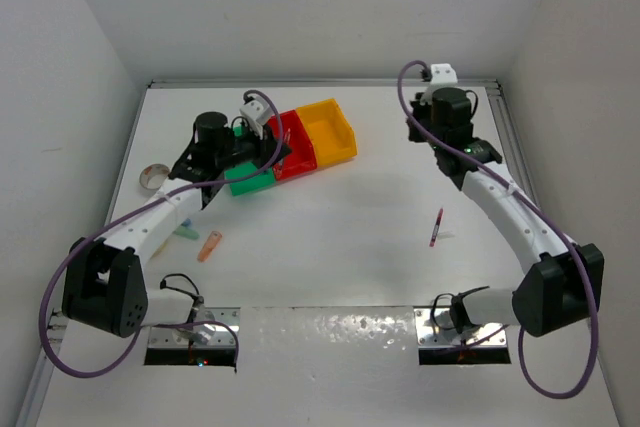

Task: Sort the stationery into containers
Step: Close the pen cap on the pen.

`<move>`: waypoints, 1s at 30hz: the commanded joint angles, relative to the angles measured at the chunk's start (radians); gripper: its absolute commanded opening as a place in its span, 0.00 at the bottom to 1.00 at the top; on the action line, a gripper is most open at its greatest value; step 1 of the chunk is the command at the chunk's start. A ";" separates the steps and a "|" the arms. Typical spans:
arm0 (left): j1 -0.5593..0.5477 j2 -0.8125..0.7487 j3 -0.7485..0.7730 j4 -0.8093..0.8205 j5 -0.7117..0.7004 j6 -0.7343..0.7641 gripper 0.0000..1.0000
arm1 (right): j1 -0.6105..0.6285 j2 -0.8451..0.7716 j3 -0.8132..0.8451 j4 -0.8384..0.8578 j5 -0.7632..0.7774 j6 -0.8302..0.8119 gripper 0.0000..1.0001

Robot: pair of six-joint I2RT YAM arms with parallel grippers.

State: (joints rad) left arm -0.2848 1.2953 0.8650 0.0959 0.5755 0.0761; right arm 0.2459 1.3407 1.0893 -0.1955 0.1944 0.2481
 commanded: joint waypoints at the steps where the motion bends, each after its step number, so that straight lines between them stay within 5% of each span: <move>1: -0.023 0.027 0.087 0.077 0.119 -0.108 0.00 | 0.120 0.006 0.038 0.241 -0.068 0.036 0.00; 11: -0.099 0.093 0.129 0.179 0.132 -0.225 0.00 | 0.352 0.127 0.122 0.672 -0.302 0.164 0.00; 30: -0.083 0.079 0.088 0.260 0.092 -0.317 0.00 | 0.391 0.118 0.060 0.673 -0.277 0.172 0.00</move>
State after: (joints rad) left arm -0.3771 1.3972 0.9642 0.2970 0.6708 -0.2234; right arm 0.6266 1.4975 1.1549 0.4595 -0.0933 0.4229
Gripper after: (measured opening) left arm 0.097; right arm 0.044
